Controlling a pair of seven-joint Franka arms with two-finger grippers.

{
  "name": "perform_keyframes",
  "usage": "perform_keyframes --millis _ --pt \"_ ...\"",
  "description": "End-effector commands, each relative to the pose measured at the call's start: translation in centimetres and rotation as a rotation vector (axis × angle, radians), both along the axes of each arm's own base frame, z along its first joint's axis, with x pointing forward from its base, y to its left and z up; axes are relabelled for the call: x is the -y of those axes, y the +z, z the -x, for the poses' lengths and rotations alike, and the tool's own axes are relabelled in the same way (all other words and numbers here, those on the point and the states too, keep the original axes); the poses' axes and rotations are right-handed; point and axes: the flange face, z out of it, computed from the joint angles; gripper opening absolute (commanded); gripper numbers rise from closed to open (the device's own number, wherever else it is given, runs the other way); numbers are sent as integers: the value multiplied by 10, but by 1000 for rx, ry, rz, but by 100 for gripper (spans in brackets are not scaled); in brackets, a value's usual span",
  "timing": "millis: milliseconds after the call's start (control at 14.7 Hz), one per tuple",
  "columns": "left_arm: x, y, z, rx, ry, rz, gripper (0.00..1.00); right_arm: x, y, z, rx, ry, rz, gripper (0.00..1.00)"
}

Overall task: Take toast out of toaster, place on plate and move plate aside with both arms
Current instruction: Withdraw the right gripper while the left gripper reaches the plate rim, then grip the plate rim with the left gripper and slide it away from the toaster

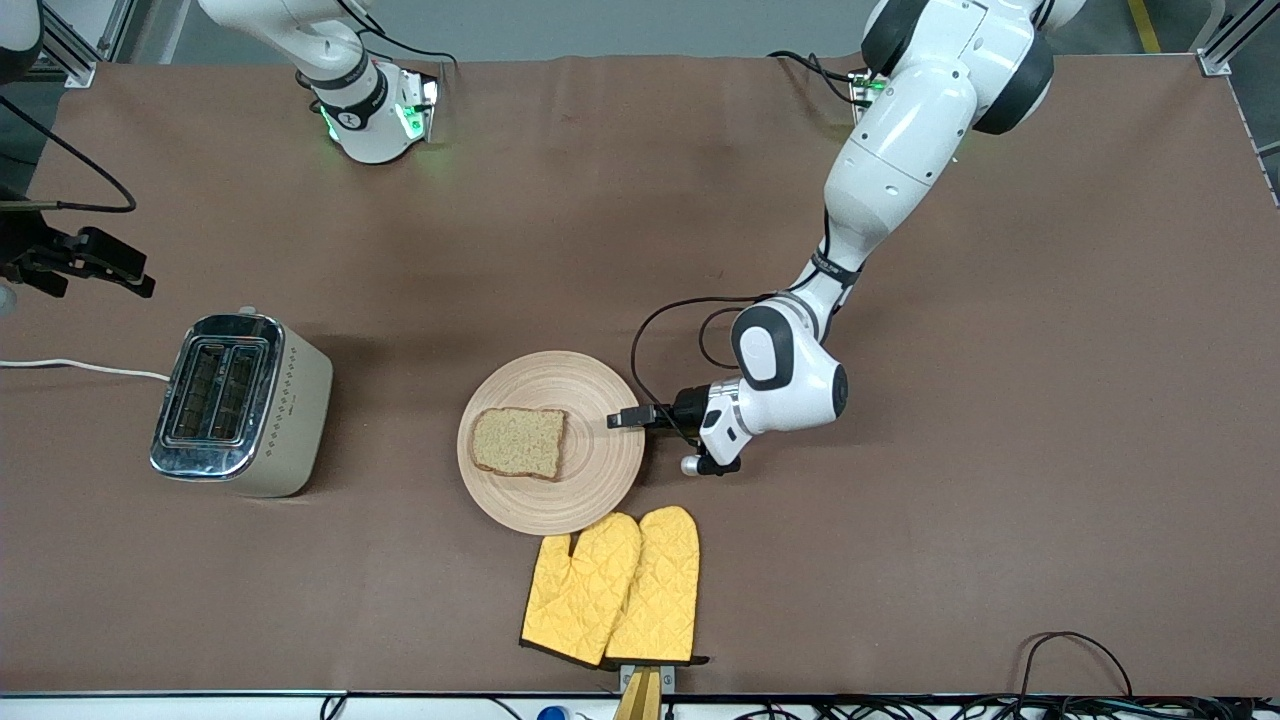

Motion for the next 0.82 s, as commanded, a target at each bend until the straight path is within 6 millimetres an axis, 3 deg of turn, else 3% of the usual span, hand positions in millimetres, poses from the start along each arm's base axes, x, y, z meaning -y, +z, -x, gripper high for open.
perform_keyframes --millis 0,68,205,614,750 --pt "2 -5 -4 80 -31 14 32 1 4 3 3 -18 2 100" --pt "1 -7 -4 80 -27 13 13 -2 5 3 5 -12 2 100" --pt "0 -12 -3 72 -17 20 0 -3 5 3 5 -12 2 100" --pt "1 -10 -4 78 -19 22 0 10 6 4 5 -27 1 100" --pt "-9 3 -13 91 -5 27 0 11 6 5 3 -28 0 100"
